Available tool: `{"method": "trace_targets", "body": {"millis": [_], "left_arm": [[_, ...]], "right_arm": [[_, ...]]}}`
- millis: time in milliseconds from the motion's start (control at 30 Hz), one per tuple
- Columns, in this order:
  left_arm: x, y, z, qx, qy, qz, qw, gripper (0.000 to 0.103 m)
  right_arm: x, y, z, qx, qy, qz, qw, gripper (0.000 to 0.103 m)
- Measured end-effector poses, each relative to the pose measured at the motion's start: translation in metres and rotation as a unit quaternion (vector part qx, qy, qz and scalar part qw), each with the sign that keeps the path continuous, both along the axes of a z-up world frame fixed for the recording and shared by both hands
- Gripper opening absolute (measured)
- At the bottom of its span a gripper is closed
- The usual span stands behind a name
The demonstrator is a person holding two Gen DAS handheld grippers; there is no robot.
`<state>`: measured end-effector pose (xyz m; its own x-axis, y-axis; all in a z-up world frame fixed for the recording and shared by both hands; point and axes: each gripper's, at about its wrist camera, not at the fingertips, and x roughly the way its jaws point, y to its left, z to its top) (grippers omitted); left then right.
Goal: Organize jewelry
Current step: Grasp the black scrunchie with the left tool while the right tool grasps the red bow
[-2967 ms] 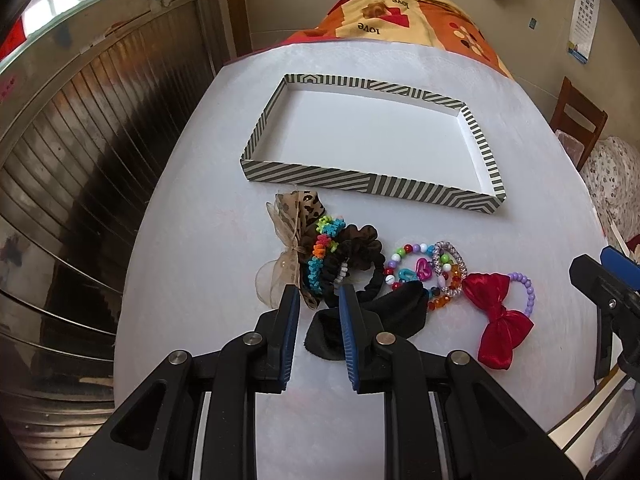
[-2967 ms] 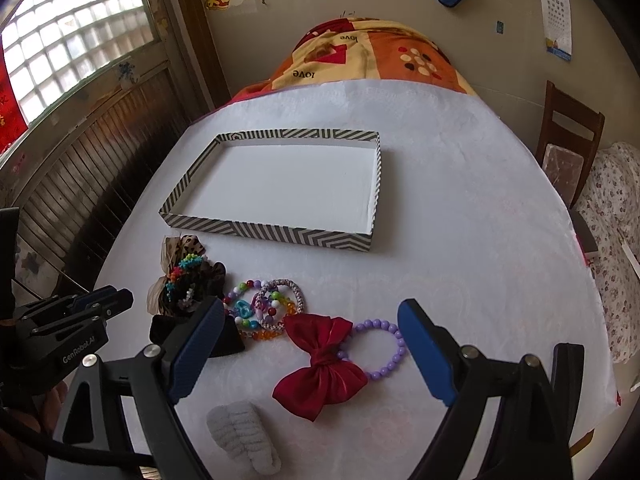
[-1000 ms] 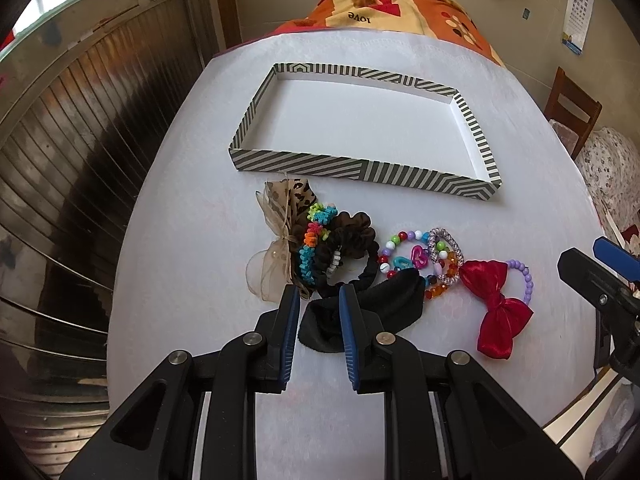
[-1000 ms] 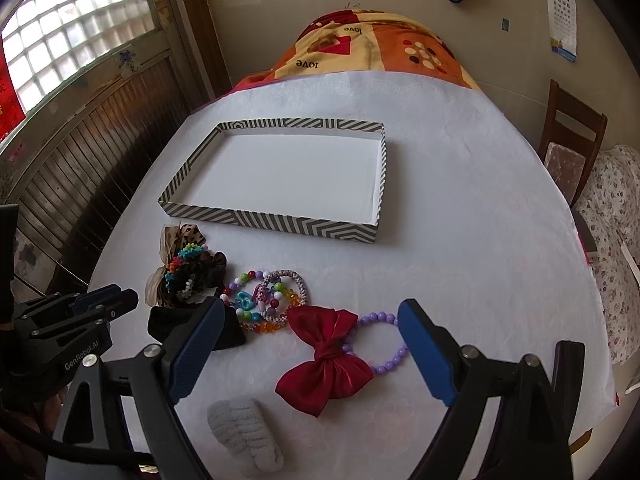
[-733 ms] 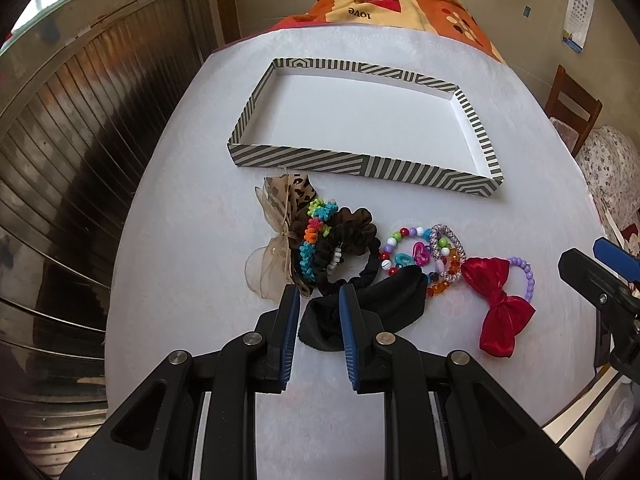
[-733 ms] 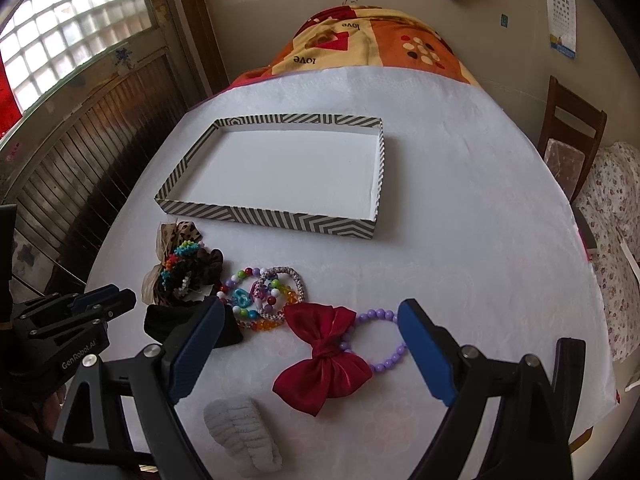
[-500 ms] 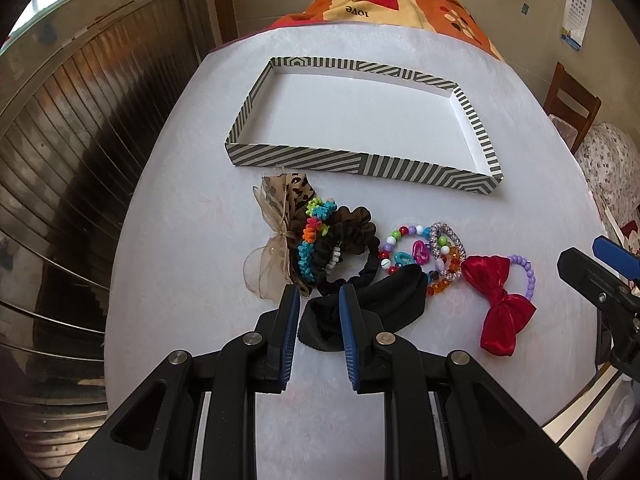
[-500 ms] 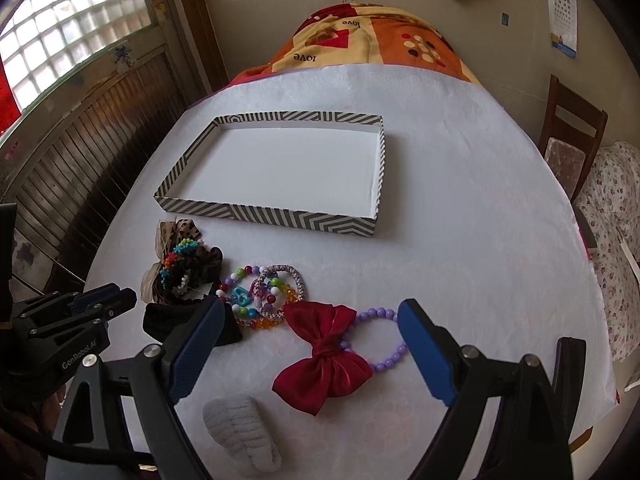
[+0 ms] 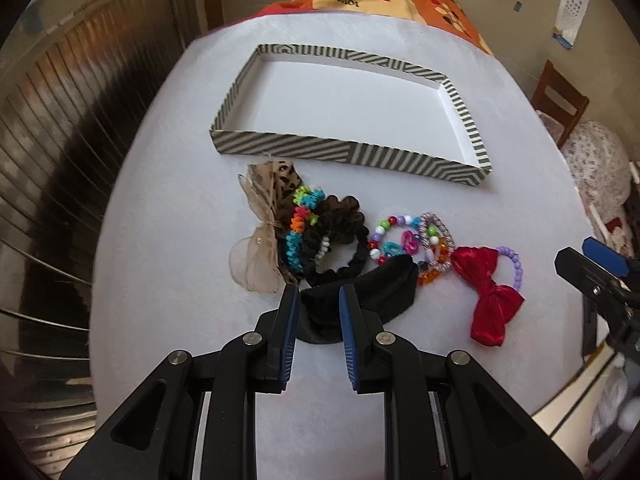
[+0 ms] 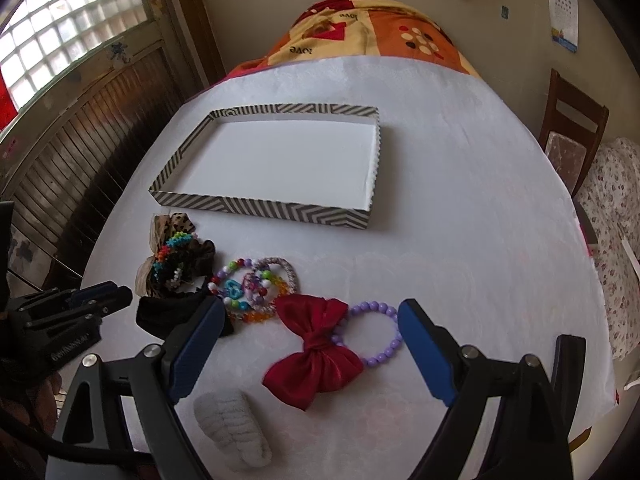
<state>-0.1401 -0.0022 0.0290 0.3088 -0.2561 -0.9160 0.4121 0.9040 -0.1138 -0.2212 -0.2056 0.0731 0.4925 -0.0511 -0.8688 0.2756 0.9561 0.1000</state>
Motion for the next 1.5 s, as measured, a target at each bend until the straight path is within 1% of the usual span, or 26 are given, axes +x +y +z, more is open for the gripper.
{"method": "trace_targets", "body": {"millis": [67, 100, 133, 267, 367, 433, 500, 633, 700, 767, 833, 900, 933, 967, 1000, 1033, 1100, 1167, 1233, 1333, 1500], "left_arm": [[-0.001, 0.002, -0.002, -0.012, 0.011, -0.010, 0.9998, 0.009], [-0.001, 0.003, -0.003, -0.019, 0.015, -0.014, 0.9996, 0.015], [-0.002, 0.003, -0.005, -0.029, 0.024, -0.021, 0.9991, 0.016], [-0.009, -0.008, -0.012, -0.032, 0.036, -0.054, 0.9974, 0.018], [-0.012, -0.020, -0.018, -0.037, 0.047, -0.082, 0.9948, 0.019], [-0.012, -0.027, -0.022, -0.028, 0.045, -0.091, 0.9944, 0.019], [-0.010, -0.031, -0.027, -0.023, 0.048, -0.095, 0.9940, 0.019], [-0.005, -0.036, -0.035, -0.014, 0.049, -0.100, 0.9937, 0.019], [-0.003, -0.041, -0.042, 0.001, 0.049, -0.106, 0.9931, 0.019], [-0.002, -0.044, -0.048, 0.011, 0.057, -0.109, 0.9923, 0.019], [-0.001, -0.046, -0.056, 0.011, 0.071, -0.108, 0.9915, 0.019], [-0.001, -0.046, -0.062, 0.005, 0.084, -0.105, 0.9909, 0.019], [-0.001, -0.045, -0.063, 0.001, 0.085, -0.103, 0.9910, 0.019], [-0.002, -0.044, -0.063, -0.002, 0.084, -0.101, 0.9913, 0.017], [-0.002, -0.043, -0.063, -0.005, 0.081, -0.097, 0.9920, 0.007], [-0.002, -0.041, -0.064, -0.004, 0.082, -0.095, 0.9921, 0.000], [-0.001, -0.037, -0.063, -0.012, 0.088, -0.089, 0.9921, 0.000], [-0.001, -0.032, -0.059, -0.022, 0.090, -0.089, 0.9917, 0.000], [-0.004, -0.029, -0.051, -0.021, 0.072, -0.094, 0.9927, 0.000], [-0.003, -0.020, -0.040, -0.039, 0.070, -0.087, 0.9929, 0.000], [0.001, -0.011, -0.017, -0.059, 0.051, -0.078, 0.9939, 0.000]], "right_arm": [[-0.006, -0.012, -0.005, 0.002, 0.007, -0.012, 1.000, 0.091], [-0.010, -0.017, -0.008, 0.006, 0.012, -0.016, 1.000, 0.091], [-0.014, -0.023, -0.013, 0.014, 0.019, -0.020, 1.000, 0.091], [-0.028, -0.036, -0.031, 0.029, 0.040, -0.033, 0.998, 0.091], [-0.033, -0.039, -0.048, 0.053, 0.054, -0.034, 0.997, 0.091], [-0.033, -0.037, -0.056, 0.063, 0.057, -0.029, 0.996, 0.091], [-0.031, -0.033, -0.062, 0.063, 0.060, -0.023, 0.996, 0.091], [-0.019, -0.018, -0.066, 0.045, 0.056, 0.009, 0.997, 0.091], [-0.013, -0.012, -0.067, 0.044, 0.051, 0.028, 0.997, 0.089], [-0.009, -0.007, -0.071, 0.045, 0.054, 0.041, 0.997, 0.070], [-0.006, -0.004, -0.078, 0.055, 0.062, 0.050, 0.995, 0.066], [-0.006, -0.003, -0.086, 0.066, 0.065, 0.053, 0.994, 0.058], [-0.006, -0.003, -0.088, 0.072, 0.064, 0.056, 0.994, 0.046], [-0.007, -0.003, -0.090, 0.078, 0.062, 0.060, 0.993, 0.035], [-0.007, -0.002, -0.095, 0.083, 0.062, 0.064, 0.993, 0.030], [-0.008, -0.002, -0.097, 0.085, 0.061, 0.066, 0.992, 0.026], [-0.009, -0.001, -0.096, 0.088, 0.050, 0.074, 0.992, 0.019], [-0.011, -0.001, -0.092, 0.078, 0.048, 0.079, 0.993, 0.009], [-0.012, -0.002, -0.084, 0.079, 0.042, 0.082, 0.993, 0.005], [-0.013, -0.003, -0.070, 0.080, 0.030, 0.087, 0.993, 0.003], [-0.010, -0.002, -0.048, 0.069, 0.009, 0.096, 0.993, 0.003]]}}
